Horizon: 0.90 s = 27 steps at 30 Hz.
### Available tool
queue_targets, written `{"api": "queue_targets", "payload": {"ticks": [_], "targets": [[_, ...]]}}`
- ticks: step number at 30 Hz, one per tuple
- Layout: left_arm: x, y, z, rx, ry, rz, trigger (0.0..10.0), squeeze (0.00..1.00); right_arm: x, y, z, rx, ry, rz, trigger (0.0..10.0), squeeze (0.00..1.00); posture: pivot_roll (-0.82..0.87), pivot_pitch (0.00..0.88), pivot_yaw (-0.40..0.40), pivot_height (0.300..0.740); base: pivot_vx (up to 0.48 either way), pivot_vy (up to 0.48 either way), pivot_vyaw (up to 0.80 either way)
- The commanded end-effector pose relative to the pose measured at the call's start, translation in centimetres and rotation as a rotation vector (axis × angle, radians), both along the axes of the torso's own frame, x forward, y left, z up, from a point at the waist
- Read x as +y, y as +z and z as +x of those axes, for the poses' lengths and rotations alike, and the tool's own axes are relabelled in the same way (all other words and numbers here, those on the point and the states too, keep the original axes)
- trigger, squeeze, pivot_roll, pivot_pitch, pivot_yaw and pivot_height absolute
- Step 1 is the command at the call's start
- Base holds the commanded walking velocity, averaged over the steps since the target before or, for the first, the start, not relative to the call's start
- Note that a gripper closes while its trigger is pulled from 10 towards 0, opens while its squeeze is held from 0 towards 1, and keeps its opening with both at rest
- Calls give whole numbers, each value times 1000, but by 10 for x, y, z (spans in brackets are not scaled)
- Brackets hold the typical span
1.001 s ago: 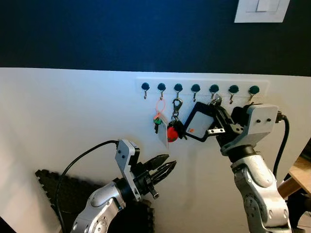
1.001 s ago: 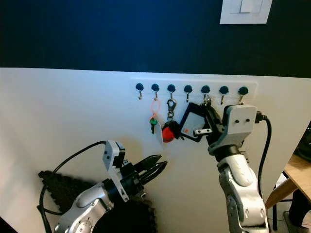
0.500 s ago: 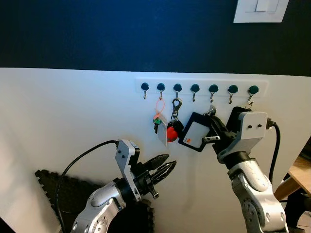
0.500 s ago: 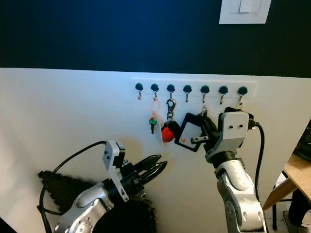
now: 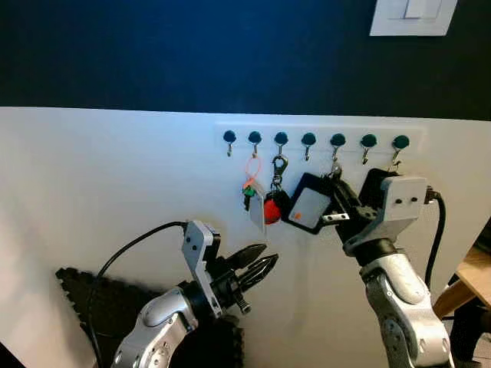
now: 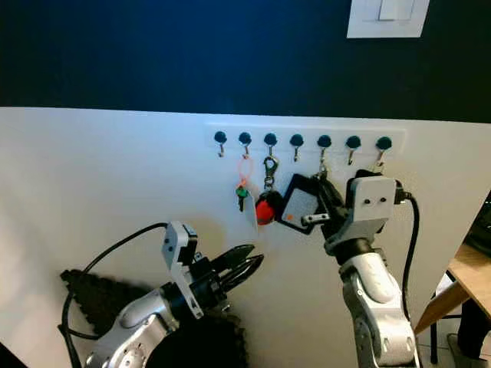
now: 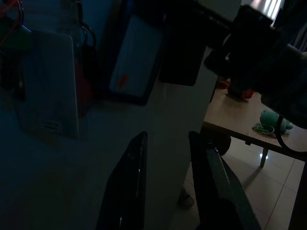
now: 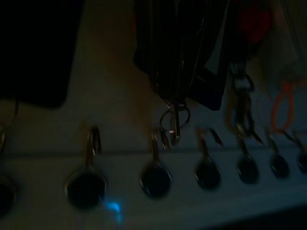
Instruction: Hang keys on a hook
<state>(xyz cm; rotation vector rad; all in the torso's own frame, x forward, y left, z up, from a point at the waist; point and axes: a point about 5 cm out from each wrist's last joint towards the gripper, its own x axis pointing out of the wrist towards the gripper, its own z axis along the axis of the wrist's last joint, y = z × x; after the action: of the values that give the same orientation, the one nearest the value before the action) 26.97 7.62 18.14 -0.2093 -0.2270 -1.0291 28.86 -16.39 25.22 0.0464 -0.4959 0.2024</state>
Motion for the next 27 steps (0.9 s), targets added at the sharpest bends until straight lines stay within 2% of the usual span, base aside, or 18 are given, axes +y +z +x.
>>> {"api": "queue_targets", "payload": {"ticks": [1, 9, 14, 27], "targets": [[4, -1, 0, -10, 8, 31, 10000, 0, 4, 7, -6, -60, 20, 2, 10000, 0, 56, 57, 51, 740, 0, 0, 0], [4, -1, 0, -8, 4, 33, 10000, 0, -3, 9, -5, -68, -41, -4, 10000, 0, 57, 58, 54, 740, 0, 0, 0], [4, -1, -1, -9, -1, 33, 10000, 0, -9, 3, 0, -30, -82, -2, 10000, 0, 64, 56, 55, 740, 0, 0, 0], [1, 7, 0, -28, -8, 6, 10000, 0, -8, -4, 6, 30, -76, 5, 10000, 0, 63, 44, 50, 740, 0, 0, 0]]}}
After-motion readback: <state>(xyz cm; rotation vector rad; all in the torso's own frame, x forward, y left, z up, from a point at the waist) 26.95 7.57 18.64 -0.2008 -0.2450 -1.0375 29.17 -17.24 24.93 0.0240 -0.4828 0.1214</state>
